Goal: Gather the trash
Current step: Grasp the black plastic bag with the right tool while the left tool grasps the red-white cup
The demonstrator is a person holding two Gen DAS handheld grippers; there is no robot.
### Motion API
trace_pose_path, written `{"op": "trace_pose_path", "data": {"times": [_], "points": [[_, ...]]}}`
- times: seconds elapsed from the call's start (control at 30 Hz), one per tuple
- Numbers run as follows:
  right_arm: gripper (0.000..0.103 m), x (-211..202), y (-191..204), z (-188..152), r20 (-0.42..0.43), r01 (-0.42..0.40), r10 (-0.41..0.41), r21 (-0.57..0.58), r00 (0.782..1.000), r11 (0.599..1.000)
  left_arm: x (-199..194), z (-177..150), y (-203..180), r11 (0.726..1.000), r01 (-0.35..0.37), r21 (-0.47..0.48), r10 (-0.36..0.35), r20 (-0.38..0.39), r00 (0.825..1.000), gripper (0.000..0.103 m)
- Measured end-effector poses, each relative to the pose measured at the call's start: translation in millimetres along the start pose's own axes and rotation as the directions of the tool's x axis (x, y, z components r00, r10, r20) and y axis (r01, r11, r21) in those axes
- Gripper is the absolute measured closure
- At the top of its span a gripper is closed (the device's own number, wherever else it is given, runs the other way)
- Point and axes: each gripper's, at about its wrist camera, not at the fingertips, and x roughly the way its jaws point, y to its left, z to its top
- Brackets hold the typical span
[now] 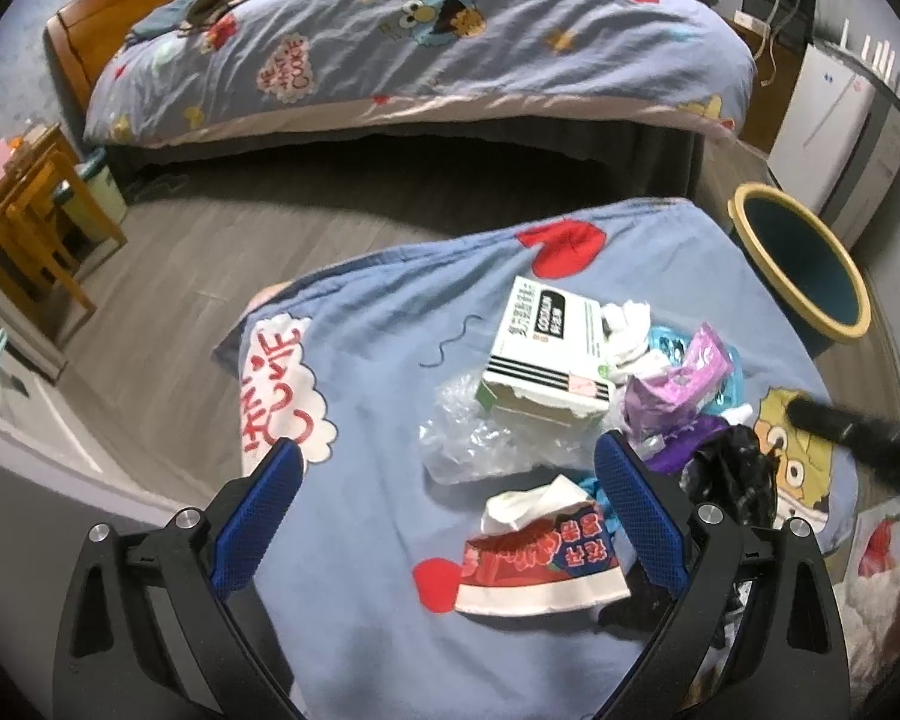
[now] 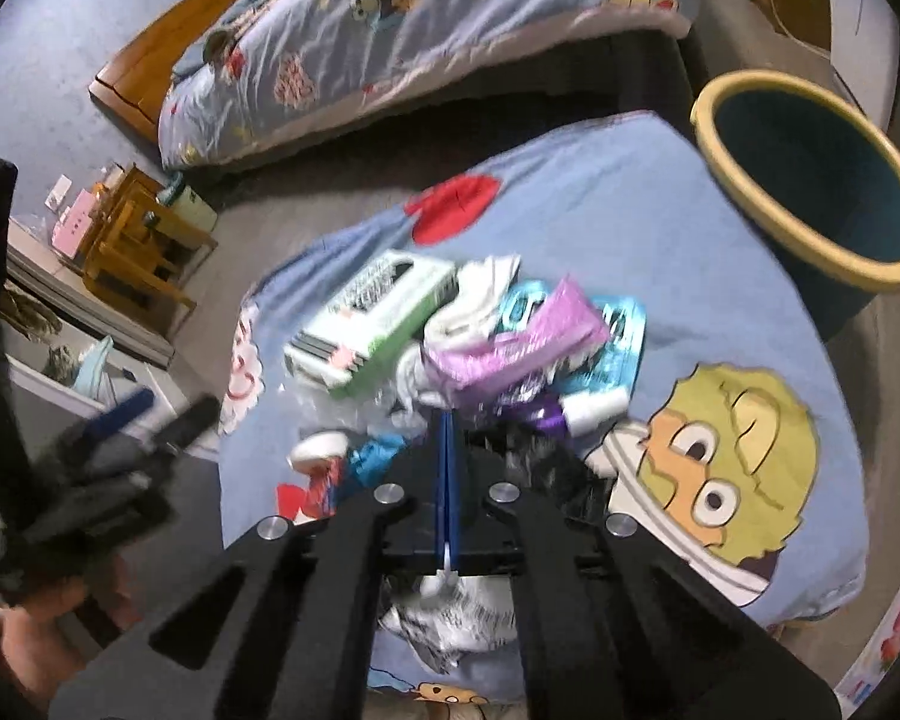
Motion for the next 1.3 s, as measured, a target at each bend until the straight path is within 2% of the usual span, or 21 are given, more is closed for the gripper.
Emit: {"op": "trace_pose_path", "data": {"times": [0.1,0.13,0.17,0.23,0.3,0.37,0.43,0.53,0.57,0.6,0.63,0.73,0.83,0.93,1.03,1.13,1.2,1.3], "points": [[0.102,1.7,2.1,-5.4,-0.029,-0.003,0.003,-0.013,1.000,1.000,2.3,2.4,-6.9,1.000,-0.005,0.024,0.005,-0.004,1.000,0.006],[0.095,4.2,2.2,-8.3,-0.045,0.006,-0.007,-0.019,0.999,1.000,3.1,3.9,-8.3,1.000,-0.004,0.022,0.004,-0.006,1.000,0.006],[0.076,8.6,2.8,-12.3,-0.063,0.017,-0.018,-0.023,0.998,1.000,3.4,4.8,-8.9,1.000,-0.001,0.017,0.002,-0.007,1.000,0.006],[0.051,17.3,2.5,-20.7,-0.091,0.031,-0.032,-0.011,0.995,0.999,2.2,6.2,-8.7,1.000,0.007,0.002,-0.007,-0.002,1.000,0.006],[0.049,23.9,4.4,-25.0,-0.109,0.020,-0.021,-0.004,0.994,1.000,0.1,6.7,-8.1,1.000,0.010,-0.003,-0.010,0.008,1.000,0.006],[0.039,29.8,9.9,-28.4,-0.116,0.028,-0.030,-0.026,0.993,0.999,-1.0,6.9,-6.2,1.000,0.011,-0.006,-0.011,0.013,1.000,0.006],[0.037,37.5,14.8,-32.2,-0.133,0.036,-0.042,-0.047,0.990,0.998,-0.8,6.4,-3.8,1.000,0.011,-0.009,-0.011,0.011,1.000,0.006],[0.040,49.1,21.3,-38.4,-0.155,0.100,-0.116,-0.107,0.981,0.989,1.4,3.6,2.8,1.000,0.004,-0.014,-0.004,-0.003,1.000,0.006],[0.061,50.2,22.1,-39.7,-0.156,0.123,-0.142,-0.127,0.978,0.984,1.3,2.7,4.5,1.000,0.000,-0.012,0.000,-0.004,1.000,0.006],[0.071,50.5,21.7,-38.5,-0.165,0.139,-0.162,-0.143,0.973,0.980,1.2,1.4,5.6,1.000,-0.003,-0.010,0.003,-0.005,1.000,0.006],[0.080,47.9,20.2,-37.7,-0.159,0.145,-0.167,-0.141,0.973,0.979,0.8,-0.5,6.8,1.000,-0.011,-0.009,0.011,-0.010,1.000,0.006],[0.097,26.9,18.9,-22.4,-0.120,0.159,-0.177,-0.149,0.977,0.976,-0.9,-6.1,8.7,1.000,-0.016,-0.024,0.016,-0.023,1.000,0.006],[0.098,3.6,20.2,-3.1,-0.090,0.161,-0.179,-0.180,0.980,0.970,-2.8,-15.0,4.4,0.997,-0.006,-0.071,0.004,-0.038,0.999,0.006],[0.098,-22.4,23.7,13.8,-0.024,0.200,-0.215,-0.276,0.976,0.940,3.2,-28.1,-7.8,0.991,0.027,-0.127,-0.036,-0.071,0.997,0.006],[0.098,-40.5,18.3,21.4,0.038,0.231,-0.231,-0.313,0.972,0.921,11.9,-37.7,-31.5,0.999,0.010,-0.053,-0.015,-0.099,0.995,0.006],[0.098,-40.9,4.1,22.2,0.040,0.204,-0.200,-0.254,0.979,0.945,22.9,-43.8,-53.8,0.997,-0.020,0.077,0.030,-0.123,0.992,0.006],[0.098,-38.1,-2.0,23.2,0.030,0.188,-0.186,-0.215,0.982,0.958,28.6,-46.1,-58.7,0.995,-0.022,0.101,0.037,-0.140,0.989,0.008],[0.098,-41.9,-1.3,25.5,0.047,0.196,-0.190,-0.232,0.981,0.953,36.2,-48.3,-63.0,0.991,-0.039,0.130,0.060,-0.163,0.985,0.009]]}}
